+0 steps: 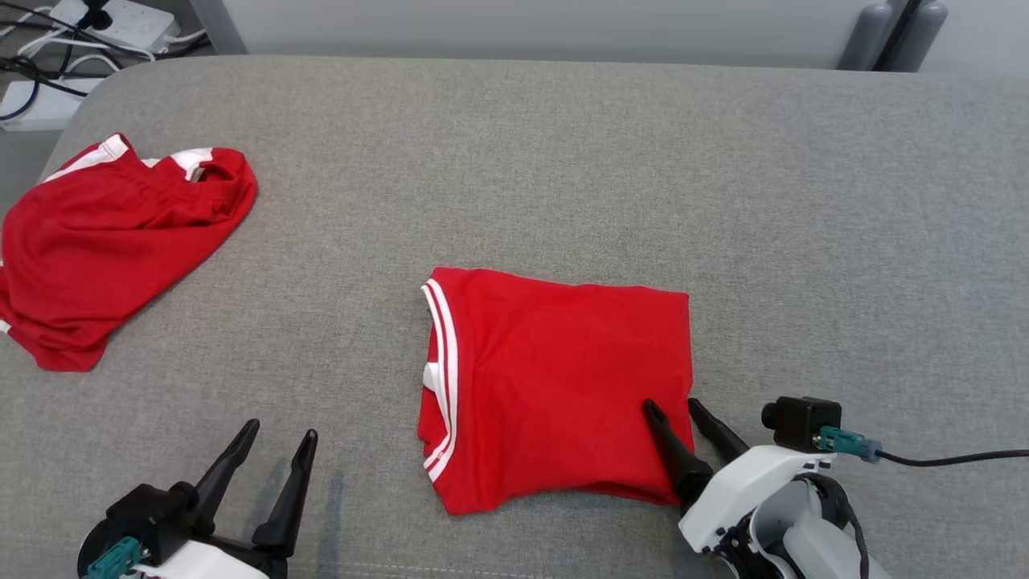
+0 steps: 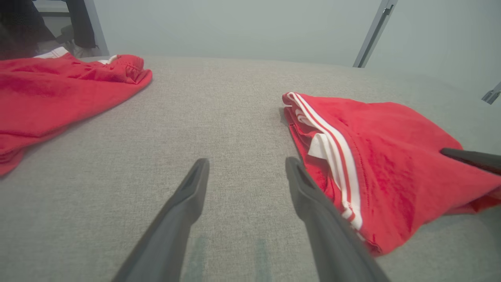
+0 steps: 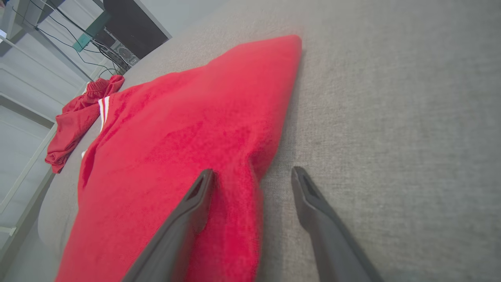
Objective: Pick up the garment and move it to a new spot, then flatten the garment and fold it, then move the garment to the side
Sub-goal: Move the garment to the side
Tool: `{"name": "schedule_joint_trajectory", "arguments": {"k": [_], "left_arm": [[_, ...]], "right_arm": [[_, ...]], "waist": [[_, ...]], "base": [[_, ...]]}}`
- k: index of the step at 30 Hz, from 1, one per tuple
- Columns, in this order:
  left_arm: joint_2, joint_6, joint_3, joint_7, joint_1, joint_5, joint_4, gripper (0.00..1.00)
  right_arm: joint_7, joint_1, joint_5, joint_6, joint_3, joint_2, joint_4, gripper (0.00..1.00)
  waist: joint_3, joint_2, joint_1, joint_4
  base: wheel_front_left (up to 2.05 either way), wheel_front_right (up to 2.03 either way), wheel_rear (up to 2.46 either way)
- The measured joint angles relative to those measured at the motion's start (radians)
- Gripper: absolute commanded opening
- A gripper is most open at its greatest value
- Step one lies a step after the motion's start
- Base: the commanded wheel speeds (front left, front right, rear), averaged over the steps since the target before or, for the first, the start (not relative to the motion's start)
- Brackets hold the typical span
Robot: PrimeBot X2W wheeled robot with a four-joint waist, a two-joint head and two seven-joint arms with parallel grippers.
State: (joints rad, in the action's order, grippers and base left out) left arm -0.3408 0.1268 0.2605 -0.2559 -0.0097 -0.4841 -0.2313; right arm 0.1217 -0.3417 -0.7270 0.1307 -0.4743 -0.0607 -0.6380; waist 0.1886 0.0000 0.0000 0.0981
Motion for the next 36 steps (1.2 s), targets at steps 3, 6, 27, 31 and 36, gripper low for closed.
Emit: {"name": "schedule_joint_trajectory", "arguments": {"k": [3, 6, 27, 31, 36], "left_arm": [[-0.005, 0.000, 0.003, 0.000, -0.005, -0.002, 0.005, 1.00], [-0.010, 0.000, 0.007, 0.000, -0.018, -0.006, 0.012, 1.00], [0.001, 0.000, 0.010, 0.000, -0.015, 0.001, 0.024, 1.00], [0.004, 0.000, 0.008, 0.000, -0.014, 0.007, 0.026, 1.00], [0.010, 0.000, 0.006, 0.000, 0.008, 0.019, 0.029, 1.00]], "right_arm": [[0.021, -0.025, -0.016, 0.000, -0.023, 0.000, -0.021, 1.00], [0.037, -0.052, -0.032, 0.000, -0.048, -0.002, -0.034, 1.00], [0.101, -0.120, -0.064, 0.000, -0.108, 0.002, -0.151, 0.00], [0.108, -0.119, -0.063, 0.000, -0.104, 0.002, -0.152, 0.00], [0.108, -0.107, -0.040, 0.000, -0.083, 0.002, -0.155, 0.00]], "waist": [[0.013, 0.0000, 0.0001, 0.013], [0.022, 0.0000, 0.0000, 0.023], [-0.019, 0.0000, 0.0000, -0.045], [-0.030, 0.0000, 0.0001, -0.077], [-0.051, 0.0000, 0.0000, -0.146]], "base": [[0.00, 0.00, 0.00], [0.00, 0.00, 0.00], [0.00, 0.00, 0.00], [0.00, 0.00, 0.00], [0.00, 0.00, 0.00]]}}
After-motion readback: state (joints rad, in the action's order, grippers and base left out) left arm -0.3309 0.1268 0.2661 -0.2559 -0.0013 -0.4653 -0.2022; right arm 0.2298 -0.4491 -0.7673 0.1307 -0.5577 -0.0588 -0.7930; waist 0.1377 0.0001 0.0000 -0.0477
